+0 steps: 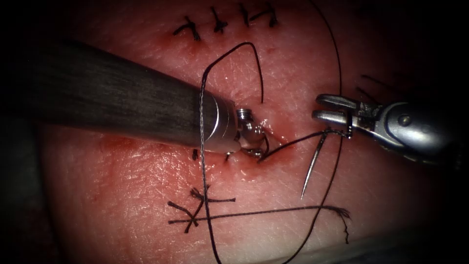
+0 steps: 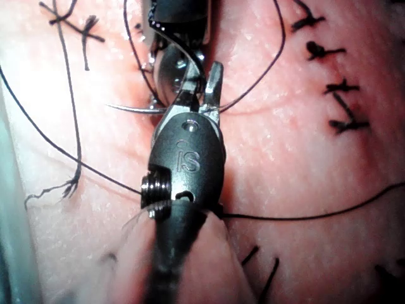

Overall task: Wound Closure
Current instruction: Insert needle into flesh below wound

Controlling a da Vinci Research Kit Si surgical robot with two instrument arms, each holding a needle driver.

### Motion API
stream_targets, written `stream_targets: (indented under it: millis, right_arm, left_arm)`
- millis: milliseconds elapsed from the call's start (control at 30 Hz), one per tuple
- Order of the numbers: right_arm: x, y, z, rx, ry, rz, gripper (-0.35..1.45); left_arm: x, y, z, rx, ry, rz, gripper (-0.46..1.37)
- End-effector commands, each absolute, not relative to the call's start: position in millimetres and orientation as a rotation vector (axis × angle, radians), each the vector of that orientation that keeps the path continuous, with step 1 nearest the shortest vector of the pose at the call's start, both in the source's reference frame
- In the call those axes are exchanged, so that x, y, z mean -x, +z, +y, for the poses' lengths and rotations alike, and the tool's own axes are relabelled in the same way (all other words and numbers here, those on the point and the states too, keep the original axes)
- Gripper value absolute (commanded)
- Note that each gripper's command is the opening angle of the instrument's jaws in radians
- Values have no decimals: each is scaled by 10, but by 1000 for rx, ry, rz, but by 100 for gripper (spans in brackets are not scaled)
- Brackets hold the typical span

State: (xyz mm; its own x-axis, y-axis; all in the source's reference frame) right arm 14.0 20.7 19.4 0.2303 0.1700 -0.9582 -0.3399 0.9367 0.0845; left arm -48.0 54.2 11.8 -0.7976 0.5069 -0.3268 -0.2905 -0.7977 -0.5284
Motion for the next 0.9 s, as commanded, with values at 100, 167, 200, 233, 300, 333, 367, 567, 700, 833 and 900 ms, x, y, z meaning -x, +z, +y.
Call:
stream_targets:
  millis: [100, 167, 200, 233, 300, 333, 367, 567, 700, 833, 900]
  right_arm:
    - [-145, 203, 212, 215, 291, 1291, -35]
    - [-149, 209, 211, 255, 258, 1286, -35]
    - [-150, 211, 211, 269, 242, 1286, -35]
    - [-152, 214, 211, 294, 216, 1285, -35]
    - [-154, 217, 211, 316, 189, 1282, -35]
    - [-155, 220, 211, 331, 173, 1281, -35]
    - [-156, 221, 211, 340, 162, 1279, -35]
    - [-159, 238, 208, 398, 97, 1261, -35]
    - [-161, 249, 205, 429, 64, 1253, -35]
    - [-162, 259, 201, 440, 57, 1253, -35]
    - [-163, 262, 199, 448, 49, 1251, -35]
  left_arm:
    - [480, 115, 541, 669, 2525, -671, 84]
    - [480, 112, 541, 683, 2509, -686, 83]
    - [480, 111, 541, 686, 2501, -696, 82]
    - [480, 110, 541, 697, 2499, -704, 82]
    - [480, 109, 541, 703, 2497, -710, 82]
    - [479, 108, 541, 700, 2490, -717, 82]
    - [479, 108, 541, 702, 2491, -719, 82]
    - [478, 106, 543, 716, 2472, -742, 83]
    - [477, 103, 543, 721, 2458, -762, 83]
    - [477, 101, 544, 722, 2454, -771, 83]
    - [477, 99, 544, 723, 2447, -774, 83]
